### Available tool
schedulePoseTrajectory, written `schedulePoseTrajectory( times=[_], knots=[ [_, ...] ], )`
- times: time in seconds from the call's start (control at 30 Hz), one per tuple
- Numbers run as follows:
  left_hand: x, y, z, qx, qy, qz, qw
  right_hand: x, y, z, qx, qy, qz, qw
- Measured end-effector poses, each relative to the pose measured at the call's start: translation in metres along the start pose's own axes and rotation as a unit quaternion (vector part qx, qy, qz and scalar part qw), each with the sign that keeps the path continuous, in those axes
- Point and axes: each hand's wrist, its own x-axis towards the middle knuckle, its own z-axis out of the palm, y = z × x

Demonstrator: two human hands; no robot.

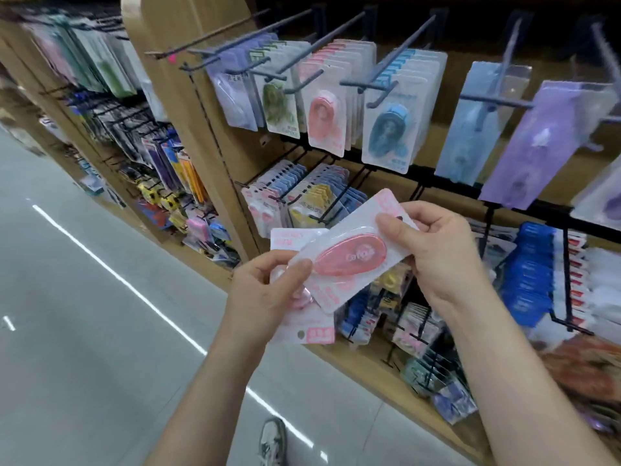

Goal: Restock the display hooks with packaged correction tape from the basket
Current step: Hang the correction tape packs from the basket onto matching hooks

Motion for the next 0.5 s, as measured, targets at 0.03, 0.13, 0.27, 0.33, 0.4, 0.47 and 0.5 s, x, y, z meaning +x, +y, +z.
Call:
schedulePoseTrajectory(
  times=[0.03,0.13,0.27,0.33,0.4,0.47,0.5],
  knots=[
    [0.005,0.0,-0.008,0.017,-0.017,0.003,1.0,0.007,0.002,0.014,-0.005,0.02,-0.014,1.0],
    [0.03,0.0,-0.031,0.051,-0.048,0.015,0.997,0.025,0.003,0.057,-0.022,0.036,-0.049,0.998],
    [0.073,0.009,-0.058,0.067,-0.06,0.066,0.994,0.052,-0.001,0.1,-0.048,0.044,-0.054,0.996],
    [0.092,0.014,-0.067,0.037,-0.058,0.075,0.995,0.066,-0.006,0.115,-0.04,0.051,-0.047,0.997],
    [0.108,0.016,-0.076,0.034,-0.065,0.079,0.994,0.077,-0.01,0.131,-0.019,0.095,-0.061,0.993],
    [0.124,0.018,-0.081,0.028,-0.087,0.085,0.992,0.087,-0.012,0.146,-0.005,0.145,-0.09,0.985],
    [0.131,0.02,-0.082,0.018,-0.098,0.084,0.992,0.092,-0.013,0.152,-0.005,0.164,-0.102,0.981]
  ],
)
